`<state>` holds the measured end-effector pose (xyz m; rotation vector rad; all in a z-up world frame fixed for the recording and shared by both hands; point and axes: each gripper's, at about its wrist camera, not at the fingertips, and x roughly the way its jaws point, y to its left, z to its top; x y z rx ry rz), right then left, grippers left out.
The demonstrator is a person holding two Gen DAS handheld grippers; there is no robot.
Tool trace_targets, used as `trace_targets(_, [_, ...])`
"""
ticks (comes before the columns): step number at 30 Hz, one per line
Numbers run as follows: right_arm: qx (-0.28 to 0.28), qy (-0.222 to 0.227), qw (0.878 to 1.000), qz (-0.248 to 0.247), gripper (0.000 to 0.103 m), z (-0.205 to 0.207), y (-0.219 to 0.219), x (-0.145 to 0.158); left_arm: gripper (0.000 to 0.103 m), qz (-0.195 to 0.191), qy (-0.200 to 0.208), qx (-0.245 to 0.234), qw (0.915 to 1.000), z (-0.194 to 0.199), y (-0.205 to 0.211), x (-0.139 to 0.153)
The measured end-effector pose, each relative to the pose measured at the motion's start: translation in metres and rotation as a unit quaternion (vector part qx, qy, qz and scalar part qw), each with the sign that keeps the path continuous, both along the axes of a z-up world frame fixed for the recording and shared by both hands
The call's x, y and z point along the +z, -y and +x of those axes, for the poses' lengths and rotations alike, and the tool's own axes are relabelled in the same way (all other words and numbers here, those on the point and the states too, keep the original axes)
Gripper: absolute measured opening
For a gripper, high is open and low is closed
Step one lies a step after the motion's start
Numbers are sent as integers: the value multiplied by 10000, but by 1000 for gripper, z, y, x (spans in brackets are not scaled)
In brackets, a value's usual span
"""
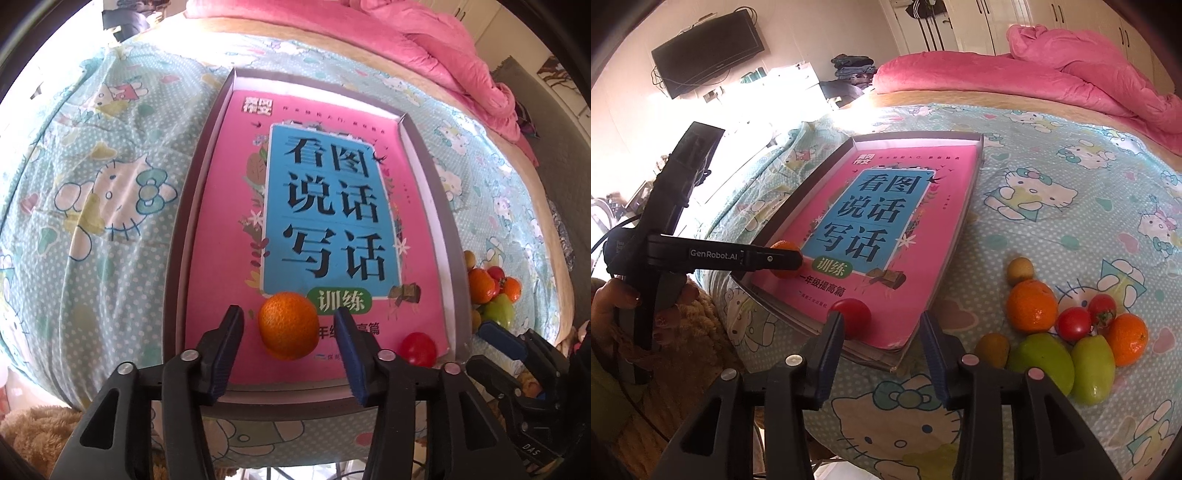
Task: Organize fruits
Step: 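Open the left tool to drop the mandarin while the right tool releases the tomato beside it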
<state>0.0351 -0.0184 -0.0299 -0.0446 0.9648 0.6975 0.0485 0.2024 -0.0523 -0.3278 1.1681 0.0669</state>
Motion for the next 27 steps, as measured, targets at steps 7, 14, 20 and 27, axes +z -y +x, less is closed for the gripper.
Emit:
trace_targets(7, [-17, 43, 10000, 30, 45, -1, 1, 3, 68, -74, 343, -159, 9993, -2, 6, 14])
trace_targets(14, [-33, 109, 9999, 92, 52, -2, 4, 8, 76, -67, 654, -250, 9975, -2, 13, 26])
trace_targets(20, [-94, 170, 9998, 95, 54, -2, 8, 11, 77, -6, 701, -356, 9969, -2, 23, 29])
trace_targets(27, [-244, 275, 9993, 97, 59, 0, 24, 19, 78, -203, 788, -521, 9953, -3, 41, 35])
